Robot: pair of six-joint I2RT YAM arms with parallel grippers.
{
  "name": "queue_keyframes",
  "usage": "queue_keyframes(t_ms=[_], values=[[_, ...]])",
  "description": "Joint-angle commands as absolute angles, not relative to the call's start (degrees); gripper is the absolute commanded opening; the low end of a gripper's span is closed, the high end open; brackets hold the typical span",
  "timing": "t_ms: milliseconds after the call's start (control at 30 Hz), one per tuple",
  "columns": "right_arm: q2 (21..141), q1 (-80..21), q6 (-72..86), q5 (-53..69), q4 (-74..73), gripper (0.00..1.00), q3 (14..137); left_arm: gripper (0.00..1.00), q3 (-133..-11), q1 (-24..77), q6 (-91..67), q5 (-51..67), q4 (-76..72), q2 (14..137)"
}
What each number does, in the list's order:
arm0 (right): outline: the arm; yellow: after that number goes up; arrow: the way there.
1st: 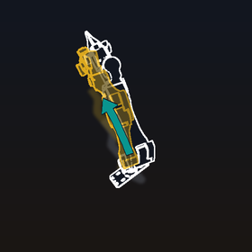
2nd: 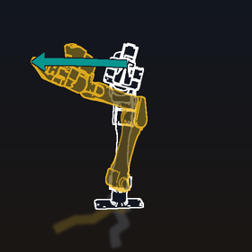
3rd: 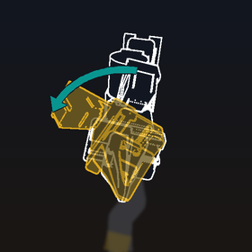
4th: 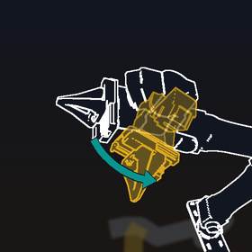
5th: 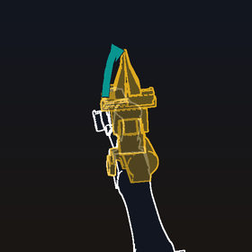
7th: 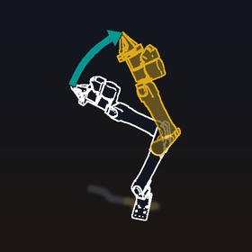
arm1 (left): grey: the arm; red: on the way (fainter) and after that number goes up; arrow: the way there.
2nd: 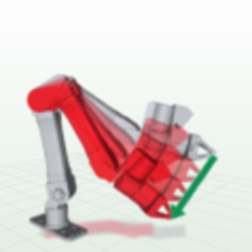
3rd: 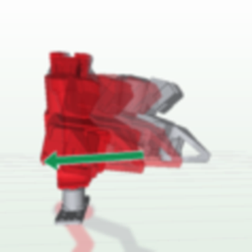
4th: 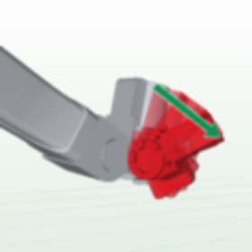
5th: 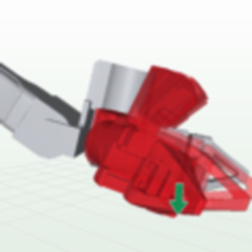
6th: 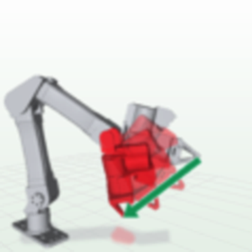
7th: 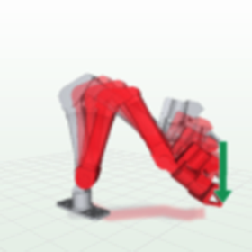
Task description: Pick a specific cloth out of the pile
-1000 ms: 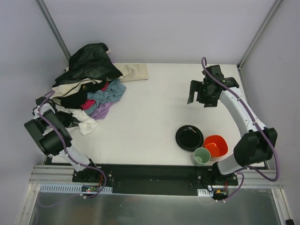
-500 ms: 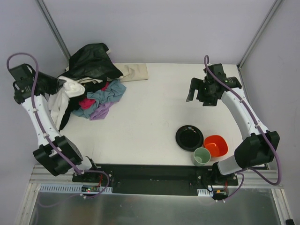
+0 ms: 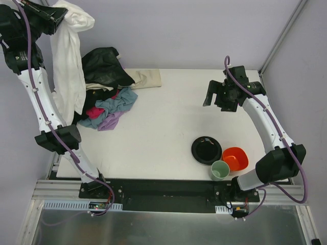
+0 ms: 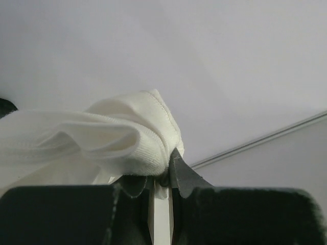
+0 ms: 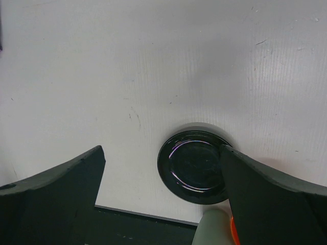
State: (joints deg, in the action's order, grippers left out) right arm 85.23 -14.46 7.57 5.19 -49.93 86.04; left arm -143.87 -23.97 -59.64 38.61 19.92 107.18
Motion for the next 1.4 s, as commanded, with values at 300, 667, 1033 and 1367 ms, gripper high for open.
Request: queue_keyframes(t_ms=[300,667,1033,1367], values=[[85.4,-14.5,8.4,4.3,-50.2,0.96,85.2,0.46,-104.5,-23.6,-56.2,39.3,11.6,106.8],[86.7,-14.6,8.5,6.1,-48.3,0.96,84.2,0.99,-86.7,-23.3,-54.4,41.0,16.5,94.6],[86.7,-14.5,8.3,8.3,-46.2,0.96,82.4,0.99,-59.1,-30.5,-58.8,40.8,17.5,77.9],[82.4,-14.6,6.7,8.0,-45.4,0.96,77.3,0.99,-45.2,-31.9,-58.4,38.7,19.1,73.9]])
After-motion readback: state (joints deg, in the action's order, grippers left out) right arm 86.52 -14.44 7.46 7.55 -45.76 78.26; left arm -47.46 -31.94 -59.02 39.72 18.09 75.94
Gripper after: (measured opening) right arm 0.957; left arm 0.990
